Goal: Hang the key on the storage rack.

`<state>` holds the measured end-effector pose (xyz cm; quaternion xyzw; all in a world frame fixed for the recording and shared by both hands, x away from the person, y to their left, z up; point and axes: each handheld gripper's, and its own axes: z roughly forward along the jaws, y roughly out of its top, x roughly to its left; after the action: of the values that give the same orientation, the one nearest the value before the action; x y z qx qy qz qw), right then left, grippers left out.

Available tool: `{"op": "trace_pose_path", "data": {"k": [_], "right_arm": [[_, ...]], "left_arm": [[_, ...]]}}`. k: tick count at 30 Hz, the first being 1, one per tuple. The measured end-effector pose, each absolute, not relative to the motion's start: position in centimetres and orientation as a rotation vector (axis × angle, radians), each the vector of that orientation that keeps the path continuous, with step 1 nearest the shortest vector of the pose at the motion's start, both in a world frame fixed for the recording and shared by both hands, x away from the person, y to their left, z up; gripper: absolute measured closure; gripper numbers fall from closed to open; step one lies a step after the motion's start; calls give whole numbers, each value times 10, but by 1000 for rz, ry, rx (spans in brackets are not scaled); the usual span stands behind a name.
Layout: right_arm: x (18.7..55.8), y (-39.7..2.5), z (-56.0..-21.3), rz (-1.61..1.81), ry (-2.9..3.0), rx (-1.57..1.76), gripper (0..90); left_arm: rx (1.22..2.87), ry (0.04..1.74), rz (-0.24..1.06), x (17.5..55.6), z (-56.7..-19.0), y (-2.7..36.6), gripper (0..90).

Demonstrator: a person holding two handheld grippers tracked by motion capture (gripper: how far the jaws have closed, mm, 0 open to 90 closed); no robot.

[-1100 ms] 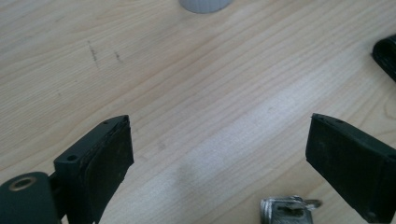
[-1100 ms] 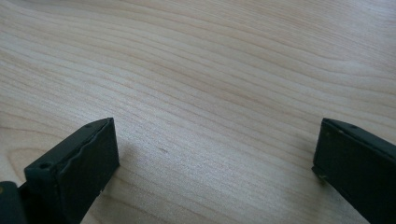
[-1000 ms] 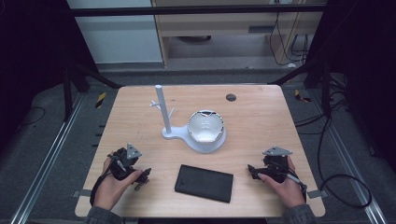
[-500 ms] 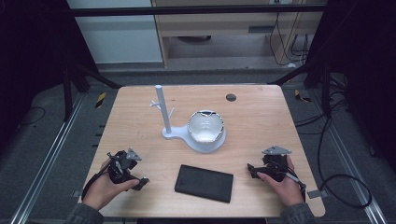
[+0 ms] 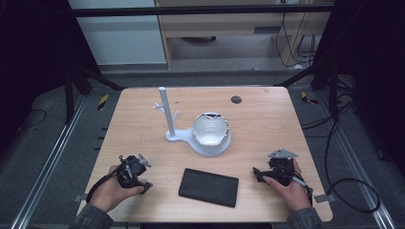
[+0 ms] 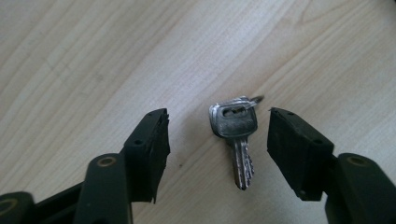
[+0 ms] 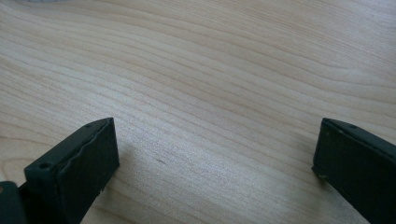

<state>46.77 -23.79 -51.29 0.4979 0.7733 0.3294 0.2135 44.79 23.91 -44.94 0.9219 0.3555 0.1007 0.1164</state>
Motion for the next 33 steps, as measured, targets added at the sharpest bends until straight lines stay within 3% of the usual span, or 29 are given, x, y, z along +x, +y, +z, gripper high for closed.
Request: {"op": "trace_pose_path", "data": {"k": [19, 25, 28, 33], "right_arm": [[468, -238, -513, 914, 2146, 1382, 3], [468, -238, -513, 914, 2146, 1382, 3], [468, -238, -513, 915, 2146, 1382, 3], [468, -238, -513, 914, 2146, 1382, 3]], "left_arm": [[2779, 1037, 214, 445, -464, 237, 574], [2776, 1037, 200, 445, -464, 238, 679], [2783, 1028, 200, 444, -464, 238, 790], [2782, 1010, 217, 443, -463, 237, 802]]}}
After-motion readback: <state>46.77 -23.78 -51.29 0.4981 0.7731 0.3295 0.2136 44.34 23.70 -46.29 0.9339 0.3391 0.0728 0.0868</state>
